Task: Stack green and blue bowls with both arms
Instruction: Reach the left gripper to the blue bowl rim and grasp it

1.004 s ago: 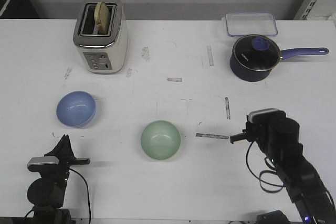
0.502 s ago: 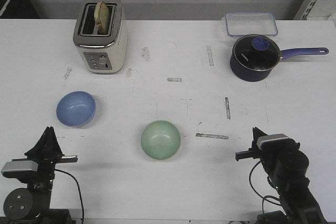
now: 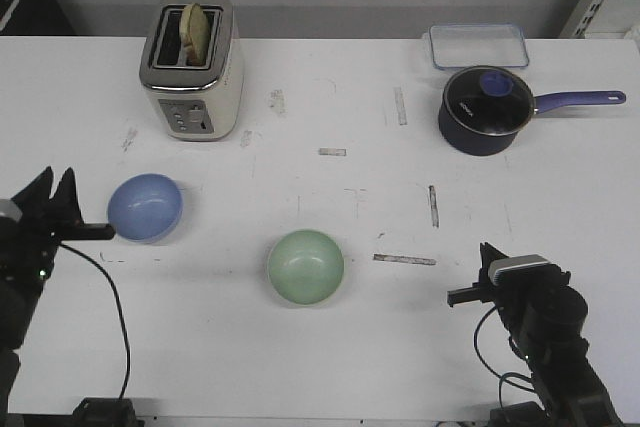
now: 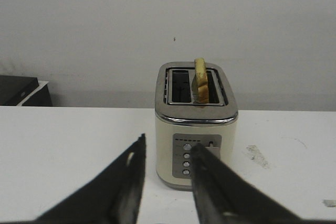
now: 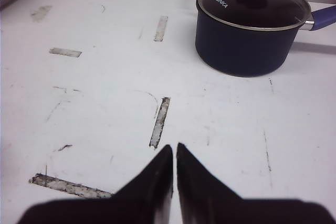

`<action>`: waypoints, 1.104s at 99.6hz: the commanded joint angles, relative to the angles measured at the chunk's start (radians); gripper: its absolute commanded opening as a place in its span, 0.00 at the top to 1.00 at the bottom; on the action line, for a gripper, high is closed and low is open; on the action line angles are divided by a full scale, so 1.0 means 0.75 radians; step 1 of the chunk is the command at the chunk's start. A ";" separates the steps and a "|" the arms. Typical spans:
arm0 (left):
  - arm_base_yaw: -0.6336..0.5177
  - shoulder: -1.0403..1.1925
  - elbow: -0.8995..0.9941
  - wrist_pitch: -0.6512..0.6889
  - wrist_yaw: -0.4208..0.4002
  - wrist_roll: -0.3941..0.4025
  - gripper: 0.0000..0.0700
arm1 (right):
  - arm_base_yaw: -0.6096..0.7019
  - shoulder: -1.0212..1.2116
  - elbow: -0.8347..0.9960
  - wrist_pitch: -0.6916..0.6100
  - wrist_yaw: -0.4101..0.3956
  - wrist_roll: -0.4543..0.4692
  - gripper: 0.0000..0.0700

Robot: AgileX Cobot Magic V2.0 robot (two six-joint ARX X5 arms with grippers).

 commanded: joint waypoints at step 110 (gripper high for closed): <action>0.286 1.183 0.090 -0.433 0.116 -0.084 0.65 | 0.001 0.007 0.004 0.010 -0.002 -0.010 1.00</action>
